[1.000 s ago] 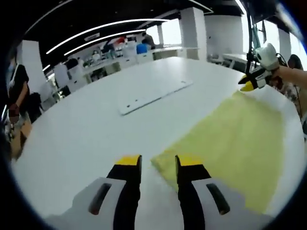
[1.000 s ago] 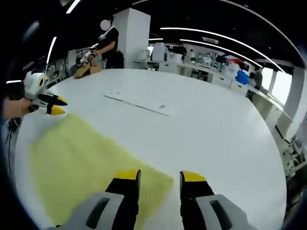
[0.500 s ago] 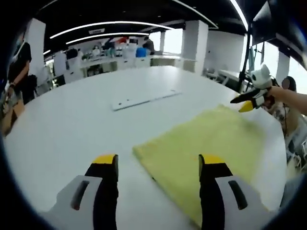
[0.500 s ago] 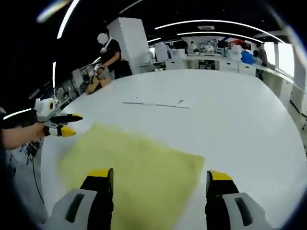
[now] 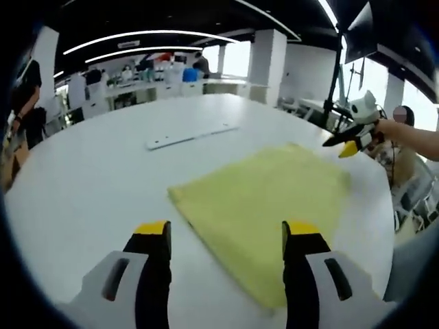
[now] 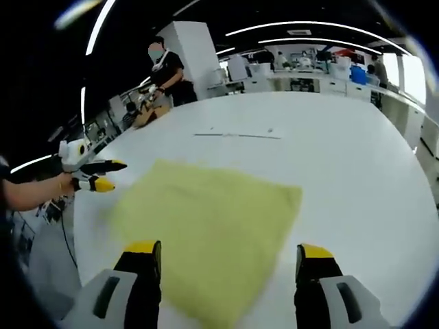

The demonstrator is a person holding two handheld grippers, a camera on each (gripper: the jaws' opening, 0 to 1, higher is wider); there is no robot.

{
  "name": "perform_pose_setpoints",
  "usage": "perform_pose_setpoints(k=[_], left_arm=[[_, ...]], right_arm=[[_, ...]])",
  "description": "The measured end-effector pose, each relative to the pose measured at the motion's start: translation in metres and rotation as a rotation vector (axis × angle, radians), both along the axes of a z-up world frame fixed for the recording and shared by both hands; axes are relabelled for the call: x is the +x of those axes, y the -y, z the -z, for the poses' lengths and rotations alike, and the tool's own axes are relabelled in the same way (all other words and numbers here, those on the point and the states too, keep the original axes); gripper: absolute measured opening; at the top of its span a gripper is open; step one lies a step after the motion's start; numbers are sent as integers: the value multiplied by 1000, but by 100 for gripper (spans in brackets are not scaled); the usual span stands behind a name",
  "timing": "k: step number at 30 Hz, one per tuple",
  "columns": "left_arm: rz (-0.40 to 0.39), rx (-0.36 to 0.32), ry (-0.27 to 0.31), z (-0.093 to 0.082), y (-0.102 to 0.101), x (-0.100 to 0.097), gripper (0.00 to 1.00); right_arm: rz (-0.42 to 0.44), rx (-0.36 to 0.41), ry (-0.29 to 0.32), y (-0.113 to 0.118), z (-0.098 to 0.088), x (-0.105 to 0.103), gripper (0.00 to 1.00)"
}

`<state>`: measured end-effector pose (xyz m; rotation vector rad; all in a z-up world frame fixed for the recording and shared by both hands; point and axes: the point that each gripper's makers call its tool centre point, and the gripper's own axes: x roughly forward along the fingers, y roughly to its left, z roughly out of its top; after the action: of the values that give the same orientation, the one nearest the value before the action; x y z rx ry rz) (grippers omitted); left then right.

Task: Fold the garment on the visible template until the final outline fits inside the template.

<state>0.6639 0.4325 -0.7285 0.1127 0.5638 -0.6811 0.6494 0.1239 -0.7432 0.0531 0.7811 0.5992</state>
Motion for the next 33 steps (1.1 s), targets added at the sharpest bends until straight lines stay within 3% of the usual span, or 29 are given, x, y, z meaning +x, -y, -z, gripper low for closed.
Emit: perform_pose_setpoints(k=[9, 14, 20, 33], left_arm=[[6, -8, -23, 2, -2, -26, 53], [8, -15, -50, 9, -2, -40, 48], [-32, -39, -83, 20, -7, -51, 46], [-54, -86, -189, 39, -4, -72, 23]], right_arm=[[8, -2, -27, 3, 7, -36, 69], [39, 2, -34, 8, 10, -46, 54], [70, 7, -48, 13, 16, -55, 51], [122, 25, -113, 20, 33, -72, 21]])
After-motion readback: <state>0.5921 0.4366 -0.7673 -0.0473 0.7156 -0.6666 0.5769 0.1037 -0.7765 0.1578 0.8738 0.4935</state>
